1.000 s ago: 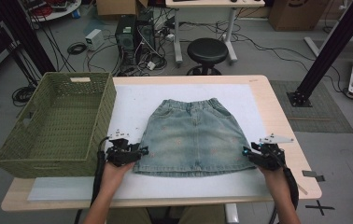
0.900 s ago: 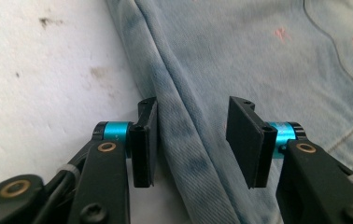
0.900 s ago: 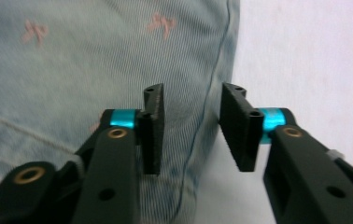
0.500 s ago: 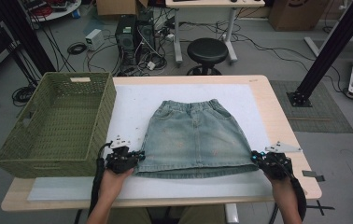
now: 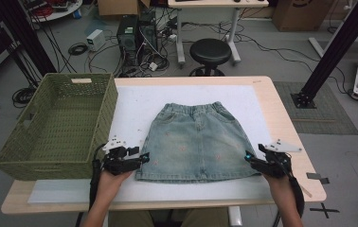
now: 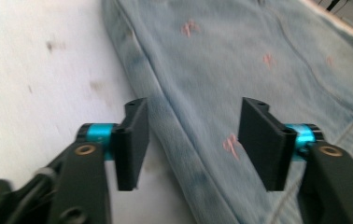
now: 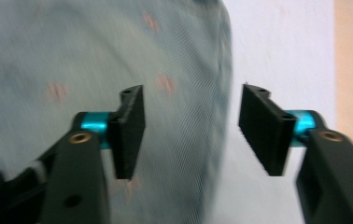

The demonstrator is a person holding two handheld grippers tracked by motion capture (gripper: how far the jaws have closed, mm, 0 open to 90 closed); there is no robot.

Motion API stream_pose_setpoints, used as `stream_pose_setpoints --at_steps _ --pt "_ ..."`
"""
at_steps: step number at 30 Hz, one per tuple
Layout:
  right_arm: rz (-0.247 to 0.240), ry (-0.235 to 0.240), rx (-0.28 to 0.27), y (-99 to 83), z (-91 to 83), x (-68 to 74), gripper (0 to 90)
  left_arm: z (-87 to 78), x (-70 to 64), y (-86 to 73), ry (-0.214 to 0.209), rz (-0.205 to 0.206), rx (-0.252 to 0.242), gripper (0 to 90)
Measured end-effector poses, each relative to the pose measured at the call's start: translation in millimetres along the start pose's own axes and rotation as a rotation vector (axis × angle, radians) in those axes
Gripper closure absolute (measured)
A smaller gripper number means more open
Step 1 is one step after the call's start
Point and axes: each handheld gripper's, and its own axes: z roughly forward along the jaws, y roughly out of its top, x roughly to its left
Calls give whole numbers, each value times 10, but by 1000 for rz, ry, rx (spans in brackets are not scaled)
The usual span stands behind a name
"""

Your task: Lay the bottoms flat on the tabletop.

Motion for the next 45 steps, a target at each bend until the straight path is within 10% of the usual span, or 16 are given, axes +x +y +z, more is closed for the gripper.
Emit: stream_pose_setpoints --at_steps 10,17,23,28,32,37,45 --pt "-11 106 -17 766 756 316 308 82 139 232 19 34 -85 309" --pt "-30 153 49 1179 1330 587 565 183 187 319 41 29 -77 308" --pt "-87 194 225 1084 1660 729 679 248 214 373 54 30 -61 308" --pt "-118 238 210 1064 1549 729 520 275 238 381 60 18 -51 308" --pt "-77 266 66 1034 1226 658 560 279 245 373 67 10 -43 308" --pt "-172 318 153 883 1197 872 606 264 245 377 69 9 -45 308" --pt "-233 267 191 730 1211 1008 541 249 231 374 71 7 -38 308"
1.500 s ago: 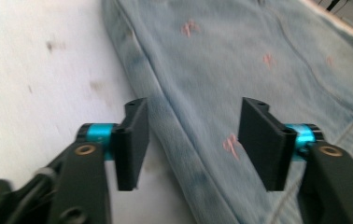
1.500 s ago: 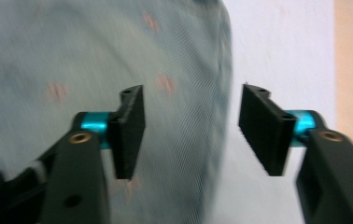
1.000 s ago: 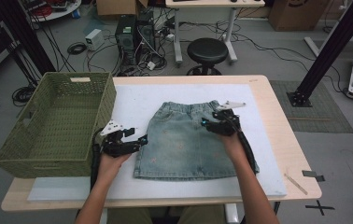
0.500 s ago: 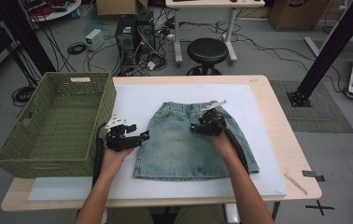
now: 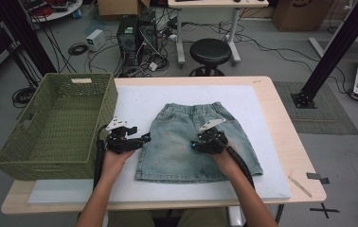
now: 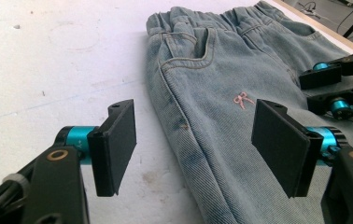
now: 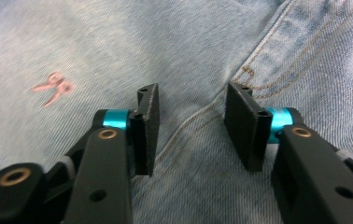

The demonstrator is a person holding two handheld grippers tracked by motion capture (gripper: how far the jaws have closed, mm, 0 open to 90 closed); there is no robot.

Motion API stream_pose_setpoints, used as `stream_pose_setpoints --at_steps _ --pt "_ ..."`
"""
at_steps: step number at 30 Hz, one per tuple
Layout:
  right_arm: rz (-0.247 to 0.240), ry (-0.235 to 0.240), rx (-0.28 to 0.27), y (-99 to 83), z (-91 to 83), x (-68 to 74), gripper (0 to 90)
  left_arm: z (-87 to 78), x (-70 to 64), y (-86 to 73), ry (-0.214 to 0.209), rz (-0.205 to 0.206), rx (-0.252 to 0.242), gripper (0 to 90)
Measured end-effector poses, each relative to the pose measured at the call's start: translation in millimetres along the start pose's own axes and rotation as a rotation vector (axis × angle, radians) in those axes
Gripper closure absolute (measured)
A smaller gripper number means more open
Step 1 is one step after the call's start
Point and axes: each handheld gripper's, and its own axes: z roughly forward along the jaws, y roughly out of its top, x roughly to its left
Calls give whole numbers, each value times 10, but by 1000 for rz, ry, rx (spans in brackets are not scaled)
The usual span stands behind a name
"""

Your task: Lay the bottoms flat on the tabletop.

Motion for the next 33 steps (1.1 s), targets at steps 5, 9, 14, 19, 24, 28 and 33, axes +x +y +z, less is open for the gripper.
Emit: stream_pose_setpoints --at_steps 5,9,14,19,24,28,33 --pt "3 29 -73 -73 -193 83 517 -23 -17 -50 -1 -5 -1 306" --pt "-25 24 -27 -198 -111 186 515 -53 -48 -99 -9 -2 2 306" --pt "-25 22 -43 -227 -196 196 459 -119 -69 -125 -23 -10 -27 303" --pt "54 -44 -177 -337 -516 -7 280 -185 -77 -133 -37 -5 -57 254" --pt "120 -146 -205 -493 -785 -332 214 -198 -97 -113 -48 16 -61 254" --pt "161 -197 -208 -595 -932 -549 214 -188 -111 -105 -58 26 -71 254" --pt "211 -237 -227 -665 -1031 -707 214 -191 -123 -102 -60 29 -66 254"
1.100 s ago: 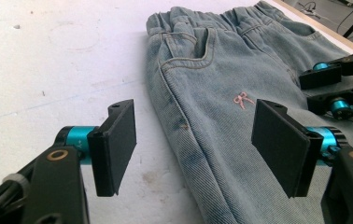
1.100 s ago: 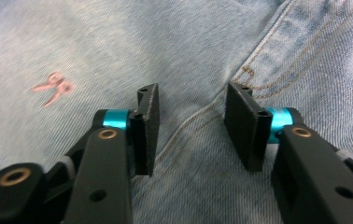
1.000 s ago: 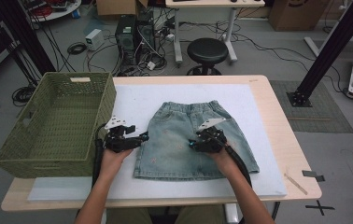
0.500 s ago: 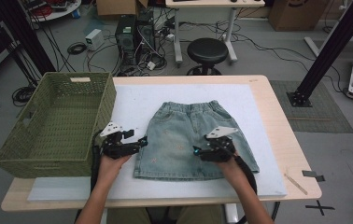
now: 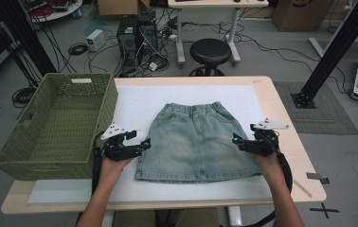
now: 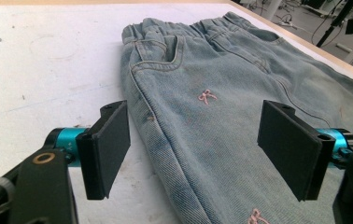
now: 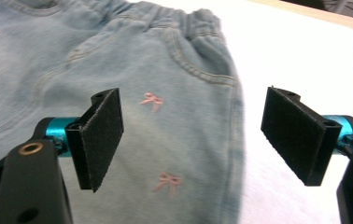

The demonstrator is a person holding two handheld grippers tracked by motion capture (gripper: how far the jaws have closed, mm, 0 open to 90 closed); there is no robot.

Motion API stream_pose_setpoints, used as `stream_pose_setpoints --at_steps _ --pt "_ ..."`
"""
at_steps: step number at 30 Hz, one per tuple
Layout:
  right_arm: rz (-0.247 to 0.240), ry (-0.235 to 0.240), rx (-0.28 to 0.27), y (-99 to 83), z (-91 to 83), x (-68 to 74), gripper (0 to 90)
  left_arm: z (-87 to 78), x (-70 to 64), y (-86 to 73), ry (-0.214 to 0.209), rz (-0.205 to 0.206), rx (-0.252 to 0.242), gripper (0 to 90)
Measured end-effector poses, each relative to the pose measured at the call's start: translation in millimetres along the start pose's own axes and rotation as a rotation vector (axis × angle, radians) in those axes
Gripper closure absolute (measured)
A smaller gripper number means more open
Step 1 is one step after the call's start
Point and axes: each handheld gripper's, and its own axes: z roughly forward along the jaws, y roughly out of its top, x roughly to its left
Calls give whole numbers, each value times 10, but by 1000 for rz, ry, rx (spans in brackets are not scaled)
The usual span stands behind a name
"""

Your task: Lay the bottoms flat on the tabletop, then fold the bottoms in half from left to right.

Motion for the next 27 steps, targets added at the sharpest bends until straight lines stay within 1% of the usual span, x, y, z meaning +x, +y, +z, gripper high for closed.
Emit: stream_pose_setpoints --at_steps 4,12,15,17,21,24,26,27 --pt "6 -10 4 -17 -5 -36 214 -17 -16 10 -5 5 -5 254" --pt "-2 -8 5 -26 -12 1 214 -24 -33 10 -7 9 -3 254" --pt "-5 -9 -3 -23 -18 6 214 -25 -46 4 -13 10 -1 254" --pt "-1 -10 -4 -18 -27 7 214 -31 -57 1 -17 8 2 254" --pt "1 -13 -4 -7 -40 4 214 -32 -79 -6 -29 6 24 254" --pt "-1 -12 -7 2 -44 9 214 -49 -111 -18 -36 10 28 254" --pt "0 -11 -8 6 -38 25 214 -65 -137 -36 -35 17 38 254" --pt "-5 -8 -6 7 -35 30 214 -74 -153 -51 -34 13 39 254"
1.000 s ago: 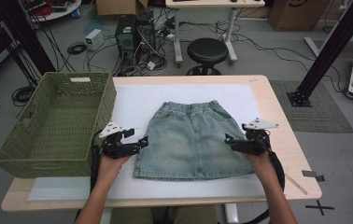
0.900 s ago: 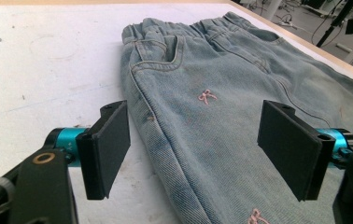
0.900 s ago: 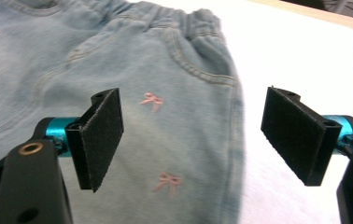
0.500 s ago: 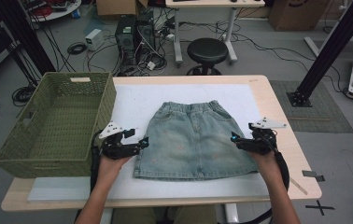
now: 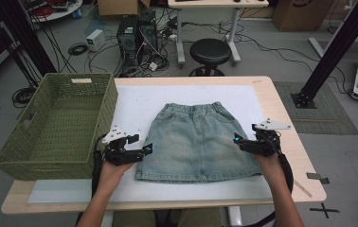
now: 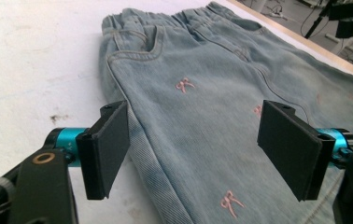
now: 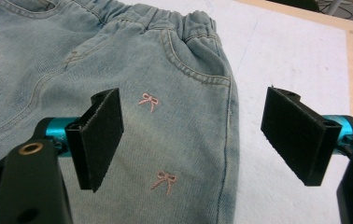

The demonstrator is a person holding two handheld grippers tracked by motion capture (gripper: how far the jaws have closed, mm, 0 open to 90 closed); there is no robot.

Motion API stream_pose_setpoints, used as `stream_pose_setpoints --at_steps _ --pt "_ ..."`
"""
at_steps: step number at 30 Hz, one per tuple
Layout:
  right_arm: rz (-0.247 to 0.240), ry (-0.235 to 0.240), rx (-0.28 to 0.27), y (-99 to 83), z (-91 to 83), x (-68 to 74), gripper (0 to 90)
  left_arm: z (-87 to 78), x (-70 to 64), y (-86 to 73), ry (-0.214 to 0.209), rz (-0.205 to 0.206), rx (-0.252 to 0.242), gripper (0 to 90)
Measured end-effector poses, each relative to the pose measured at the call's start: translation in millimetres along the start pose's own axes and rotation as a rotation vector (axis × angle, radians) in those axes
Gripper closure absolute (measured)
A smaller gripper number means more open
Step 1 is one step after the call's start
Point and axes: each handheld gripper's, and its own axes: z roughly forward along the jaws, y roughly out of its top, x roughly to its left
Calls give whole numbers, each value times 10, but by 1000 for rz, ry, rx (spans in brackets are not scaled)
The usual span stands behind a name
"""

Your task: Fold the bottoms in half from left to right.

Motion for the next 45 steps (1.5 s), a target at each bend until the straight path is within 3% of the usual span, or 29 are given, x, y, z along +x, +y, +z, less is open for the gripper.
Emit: stream_pose_setpoints --at_steps 8,15,22,30,38,45 --pt "-2 28 -20 47 43 78 214 -61 -143 -184 18 10 58 254" --pt "-22 63 -20 123 112 184 214 -75 -188 -324 92 5 105 254" --pt "-41 83 -13 191 188 283 214 -79 -219 -404 176 -26 156 282" --pt "-59 114 2 287 275 418 214 -150 -272 -460 189 -44 191 364" --pt "-92 149 10 417 393 605 214 -197 -315 -484 207 -22 206 454" --pt "-99 214 34 580 613 808 216 -200 -369 -498 239 33 217 610"
